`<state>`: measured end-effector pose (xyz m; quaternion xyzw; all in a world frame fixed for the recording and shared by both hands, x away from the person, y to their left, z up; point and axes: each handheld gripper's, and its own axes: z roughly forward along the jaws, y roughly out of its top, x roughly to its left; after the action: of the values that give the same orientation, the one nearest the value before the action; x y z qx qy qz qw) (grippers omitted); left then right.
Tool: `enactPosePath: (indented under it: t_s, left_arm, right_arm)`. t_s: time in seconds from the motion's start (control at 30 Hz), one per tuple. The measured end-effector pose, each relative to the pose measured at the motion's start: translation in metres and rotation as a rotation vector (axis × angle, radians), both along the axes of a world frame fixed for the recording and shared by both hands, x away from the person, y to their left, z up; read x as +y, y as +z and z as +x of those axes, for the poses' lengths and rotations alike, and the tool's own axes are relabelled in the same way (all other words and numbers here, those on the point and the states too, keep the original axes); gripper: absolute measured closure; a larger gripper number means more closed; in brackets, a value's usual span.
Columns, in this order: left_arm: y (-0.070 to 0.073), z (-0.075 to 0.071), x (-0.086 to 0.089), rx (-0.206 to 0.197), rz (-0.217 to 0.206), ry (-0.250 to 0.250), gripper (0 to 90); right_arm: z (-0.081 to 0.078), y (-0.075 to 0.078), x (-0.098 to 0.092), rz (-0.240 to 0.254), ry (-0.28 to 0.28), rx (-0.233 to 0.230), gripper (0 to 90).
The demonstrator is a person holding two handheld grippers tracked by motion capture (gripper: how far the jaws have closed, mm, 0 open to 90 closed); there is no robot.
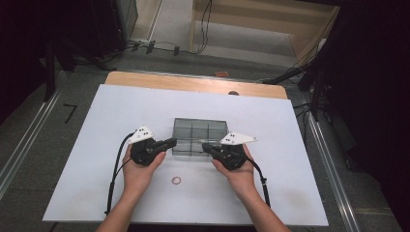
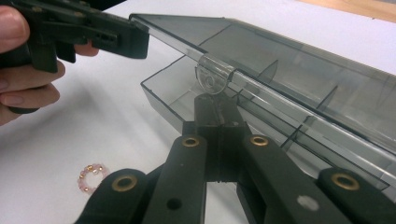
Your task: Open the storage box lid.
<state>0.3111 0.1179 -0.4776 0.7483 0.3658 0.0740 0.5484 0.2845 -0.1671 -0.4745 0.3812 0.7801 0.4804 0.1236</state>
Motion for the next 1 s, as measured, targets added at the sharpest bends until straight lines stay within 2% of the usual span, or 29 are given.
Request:
enactPosePath:
  t_s: [0.17,0.37,0.7,0.87,1.0]
  left_arm:
    - [0.002,0.001,0.0,-0.007,-0.011,-0.001,89.9]
    - [0.004,0.003,-0.001,-0.022,-0.035,0.004,89.9]
    - [0.01,0.007,-0.001,-0.022,-0.059,-0.019,89.9]
    - [0.014,0.008,-0.002,-0.046,-0.04,-0.024,89.9]
    - [0.016,0.012,-0.001,-0.041,-0.055,-0.027,89.9]
  right_arm:
    - [-0.001,0.002,-0.006,0.004,0.001,-0.001,88.3]
    - [0.0,0.003,-0.023,0.002,-0.03,-0.003,88.3]
    - [0.005,0.008,-0.045,-0.003,-0.068,-0.007,88.3]
    - [0.007,0.01,-0.051,0.008,-0.08,-0.013,88.3]
    - [0.01,0.012,-0.053,0.016,-0.088,-0.014,88.3]
